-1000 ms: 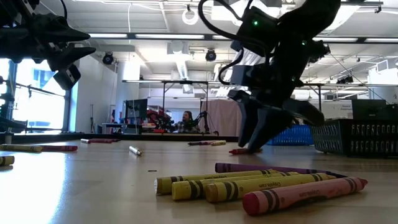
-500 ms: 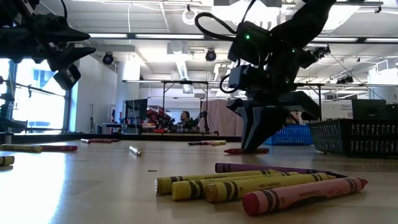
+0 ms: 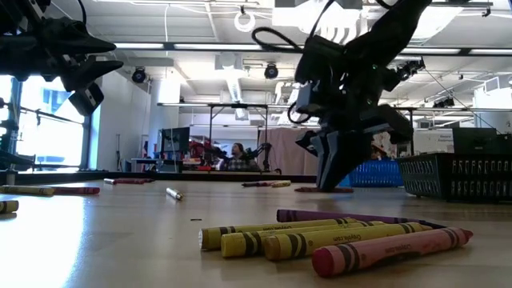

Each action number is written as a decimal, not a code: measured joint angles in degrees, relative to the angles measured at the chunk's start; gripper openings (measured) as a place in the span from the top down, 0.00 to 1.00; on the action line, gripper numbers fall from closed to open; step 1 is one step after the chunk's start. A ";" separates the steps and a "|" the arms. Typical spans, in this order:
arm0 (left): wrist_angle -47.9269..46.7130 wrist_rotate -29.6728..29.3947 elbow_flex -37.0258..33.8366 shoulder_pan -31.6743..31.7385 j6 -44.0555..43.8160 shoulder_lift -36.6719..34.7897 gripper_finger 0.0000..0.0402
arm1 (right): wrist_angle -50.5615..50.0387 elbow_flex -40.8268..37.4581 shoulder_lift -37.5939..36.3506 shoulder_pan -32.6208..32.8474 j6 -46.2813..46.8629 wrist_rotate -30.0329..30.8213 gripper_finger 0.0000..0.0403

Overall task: Sort crayons
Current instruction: Put the red crayon into the black bin, then put the yellow crayon into the blue bin

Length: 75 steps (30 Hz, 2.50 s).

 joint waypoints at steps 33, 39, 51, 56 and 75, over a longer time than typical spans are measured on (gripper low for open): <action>-0.01 0.00 -0.01 0.00 0.02 0.00 0.75 | -49.43 -1.29 -27.60 -5.70 20.68 2.99 0.99; 0.01 0.02 -0.01 -0.01 0.00 0.00 0.75 | -49.94 -9.57 -27.60 -3.14 22.76 1.57 0.99; -0.01 0.02 0.00 0.00 0.00 0.00 0.75 | -49.52 -7.64 -27.60 1.32 29.57 5.68 0.95; 0.00 0.01 0.00 0.00 0.01 0.02 0.75 | -49.20 -7.65 -27.60 2.65 30.28 6.06 0.96; -0.01 0.02 -0.01 -0.02 0.00 0.00 0.75 | -44.11 -7.61 -27.60 3.60 42.25 7.95 0.78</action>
